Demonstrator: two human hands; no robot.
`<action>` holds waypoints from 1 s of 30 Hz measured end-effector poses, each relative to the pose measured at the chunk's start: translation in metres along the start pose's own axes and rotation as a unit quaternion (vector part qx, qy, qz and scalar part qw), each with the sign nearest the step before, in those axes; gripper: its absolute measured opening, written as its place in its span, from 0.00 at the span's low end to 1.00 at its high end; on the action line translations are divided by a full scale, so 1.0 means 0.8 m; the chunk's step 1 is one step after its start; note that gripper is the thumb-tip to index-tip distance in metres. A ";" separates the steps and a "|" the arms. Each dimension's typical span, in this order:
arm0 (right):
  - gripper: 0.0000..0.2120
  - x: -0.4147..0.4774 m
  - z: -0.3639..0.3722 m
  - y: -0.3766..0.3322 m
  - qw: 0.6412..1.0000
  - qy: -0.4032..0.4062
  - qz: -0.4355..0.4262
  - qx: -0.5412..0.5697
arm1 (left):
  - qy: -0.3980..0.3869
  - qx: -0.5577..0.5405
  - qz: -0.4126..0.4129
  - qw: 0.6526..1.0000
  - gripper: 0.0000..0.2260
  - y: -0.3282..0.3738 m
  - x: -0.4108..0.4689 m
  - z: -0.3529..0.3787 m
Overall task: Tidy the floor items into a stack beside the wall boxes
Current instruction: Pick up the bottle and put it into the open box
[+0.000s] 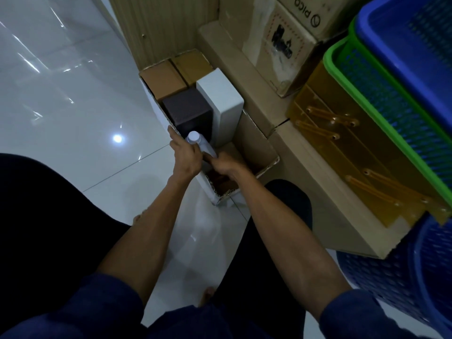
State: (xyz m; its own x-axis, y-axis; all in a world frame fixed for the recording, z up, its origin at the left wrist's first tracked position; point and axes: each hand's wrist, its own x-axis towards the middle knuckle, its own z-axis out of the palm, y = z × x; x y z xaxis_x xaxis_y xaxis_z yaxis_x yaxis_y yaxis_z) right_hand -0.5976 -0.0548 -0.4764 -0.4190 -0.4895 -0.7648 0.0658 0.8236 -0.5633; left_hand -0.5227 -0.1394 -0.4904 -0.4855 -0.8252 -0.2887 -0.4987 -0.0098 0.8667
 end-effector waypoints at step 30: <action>0.23 -0.002 0.031 -0.050 0.973 0.171 0.006 -0.157 | -0.143 0.568 0.417 0.695 0.42 0.070 0.155 -0.099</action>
State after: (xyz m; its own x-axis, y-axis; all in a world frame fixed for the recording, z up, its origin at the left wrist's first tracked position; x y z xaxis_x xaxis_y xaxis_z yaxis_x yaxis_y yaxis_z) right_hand -0.5770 -0.0937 -0.4605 -0.6998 -0.3999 -0.5919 -0.1845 0.9016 -0.3911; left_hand -0.5537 -0.2869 -0.4452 -0.9878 -0.1290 -0.0877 -0.1248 0.9908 -0.0517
